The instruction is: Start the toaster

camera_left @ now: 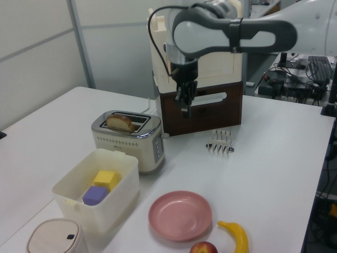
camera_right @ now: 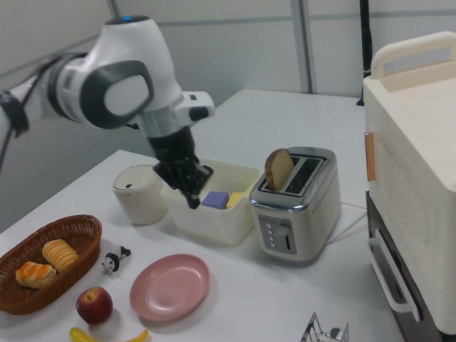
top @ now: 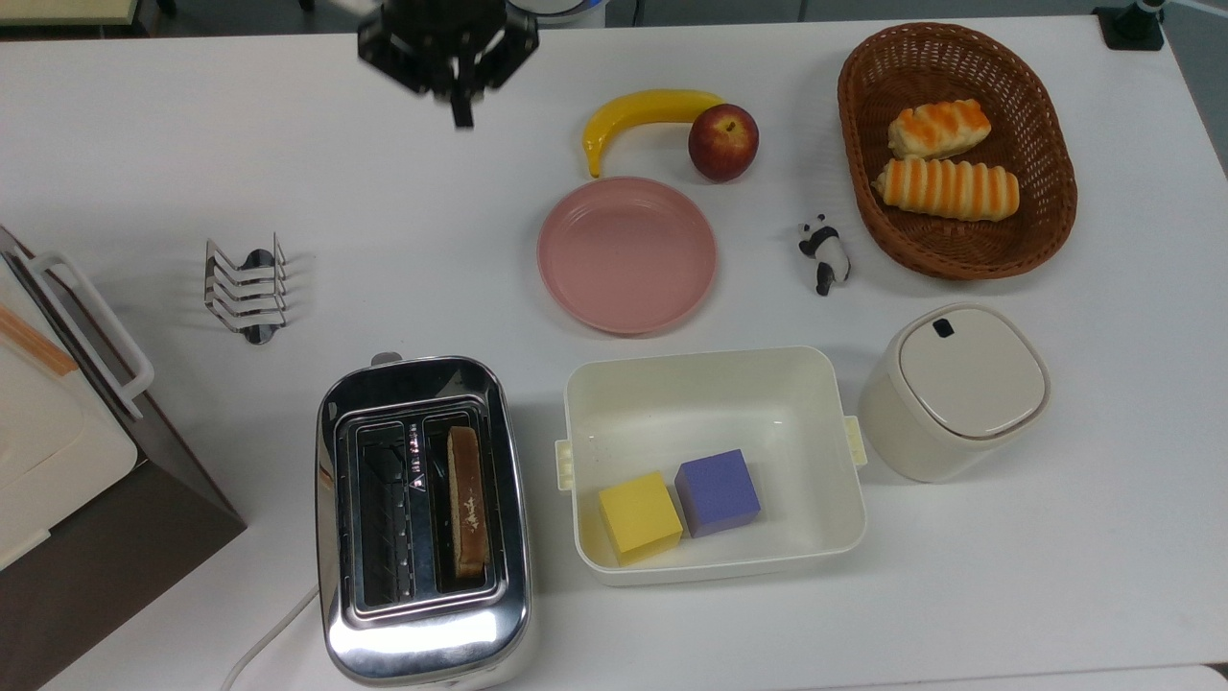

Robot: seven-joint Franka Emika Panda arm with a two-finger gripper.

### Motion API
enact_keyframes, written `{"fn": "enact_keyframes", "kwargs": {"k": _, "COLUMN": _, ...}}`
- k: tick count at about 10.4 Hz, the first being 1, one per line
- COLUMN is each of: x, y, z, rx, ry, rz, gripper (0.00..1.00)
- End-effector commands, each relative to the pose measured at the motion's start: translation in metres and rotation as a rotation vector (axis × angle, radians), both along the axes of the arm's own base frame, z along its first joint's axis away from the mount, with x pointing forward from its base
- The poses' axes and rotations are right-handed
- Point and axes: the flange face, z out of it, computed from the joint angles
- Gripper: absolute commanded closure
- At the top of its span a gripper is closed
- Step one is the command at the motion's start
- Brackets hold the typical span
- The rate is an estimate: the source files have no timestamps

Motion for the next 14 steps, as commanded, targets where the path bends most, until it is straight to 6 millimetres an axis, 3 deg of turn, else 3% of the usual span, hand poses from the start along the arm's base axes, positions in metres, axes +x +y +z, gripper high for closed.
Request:
{"fn": "enact_keyframes", "kwargs": {"k": 1, "x": 0.035, "y": -0.033, "z": -0.029, "rx": 0.005, "ry": -0.094, "rz": -0.024, "gripper": 1.00}}
{"fn": "enact_keyframes", "kwargs": {"k": 3, "x": 0.055, "y": -0.054, "z": -0.049, "rx": -0.003, "ry": -0.168, "rz": -0.050, "gripper": 1.00}}
{"fn": "enact_keyframes", "kwargs": {"k": 7, "x": 0.084, "y": -0.073, "z": -0.100, "rx": -0.018, "ry": -0.221, "rz": -0.066, "gripper": 1.00}}
{"fn": "enact_keyframes", "kwargs": {"k": 11, "x": 0.101, "y": -0.075, "z": -0.163, "rx": -0.067, "ry": -0.181, "rz": -0.041, "gripper": 1.00}}
{"fn": "enact_keyframes", "kwargs": {"k": 14, "x": 0.110, "y": -0.078, "z": -0.193, "rx": -0.072, "ry": -0.229, "rz": -0.037, "gripper": 1.00}}
